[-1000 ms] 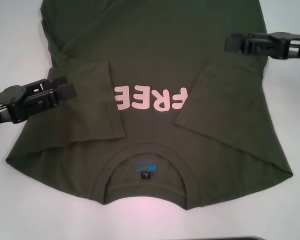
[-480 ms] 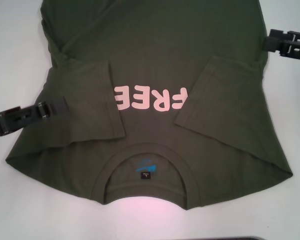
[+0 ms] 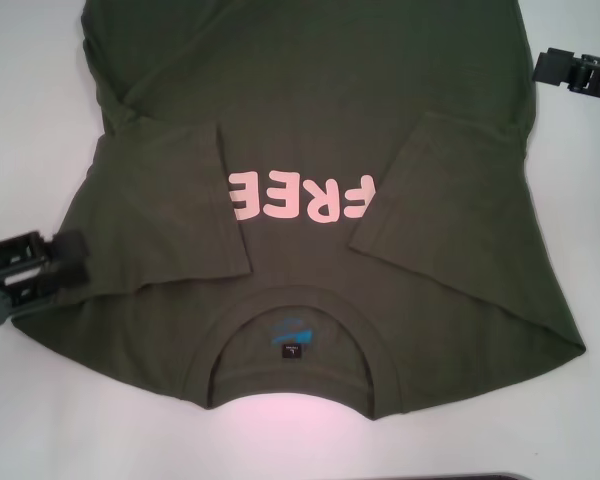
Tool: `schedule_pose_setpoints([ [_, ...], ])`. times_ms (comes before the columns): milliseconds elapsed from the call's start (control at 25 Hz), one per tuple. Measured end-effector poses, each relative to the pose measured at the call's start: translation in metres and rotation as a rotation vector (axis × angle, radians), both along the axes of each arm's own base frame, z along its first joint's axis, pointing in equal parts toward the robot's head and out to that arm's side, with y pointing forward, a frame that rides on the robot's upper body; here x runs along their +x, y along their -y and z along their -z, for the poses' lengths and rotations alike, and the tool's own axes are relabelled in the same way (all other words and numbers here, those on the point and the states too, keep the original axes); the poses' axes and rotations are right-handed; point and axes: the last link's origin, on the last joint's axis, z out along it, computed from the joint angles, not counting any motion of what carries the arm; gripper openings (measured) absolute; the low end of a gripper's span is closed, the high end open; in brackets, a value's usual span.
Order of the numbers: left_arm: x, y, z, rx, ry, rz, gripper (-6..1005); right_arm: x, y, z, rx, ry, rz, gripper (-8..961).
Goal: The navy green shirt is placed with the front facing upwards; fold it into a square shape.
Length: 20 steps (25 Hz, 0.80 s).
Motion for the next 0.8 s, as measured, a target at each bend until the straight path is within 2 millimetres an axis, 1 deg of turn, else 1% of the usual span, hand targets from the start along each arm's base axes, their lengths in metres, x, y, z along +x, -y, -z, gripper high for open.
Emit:
schedule_pose_setpoints([
  [40, 0.000, 0.000, 0.000, 0.000, 0.000, 0.000, 623, 0.000, 0.000, -0.001, -0.002, -0.002, 0.006, 748],
  [240, -0.024, 0.004, -0.009, -0.002, -0.083, -0.121, 623, 0.004, 0.001, -0.007, -0.003, 0.005, 0.026, 747],
  [560, -0.037, 0.003, -0.012, -0.050, -0.166, -0.187, 624, 0.012, 0.005, -0.013, -0.001, 0.015, 0.049, 747],
  [800, -0.044, 0.002, -0.016, -0.051, -0.186, -0.241, 625, 0.013, 0.006, -0.013, -0.001, 0.018, 0.052, 747],
])
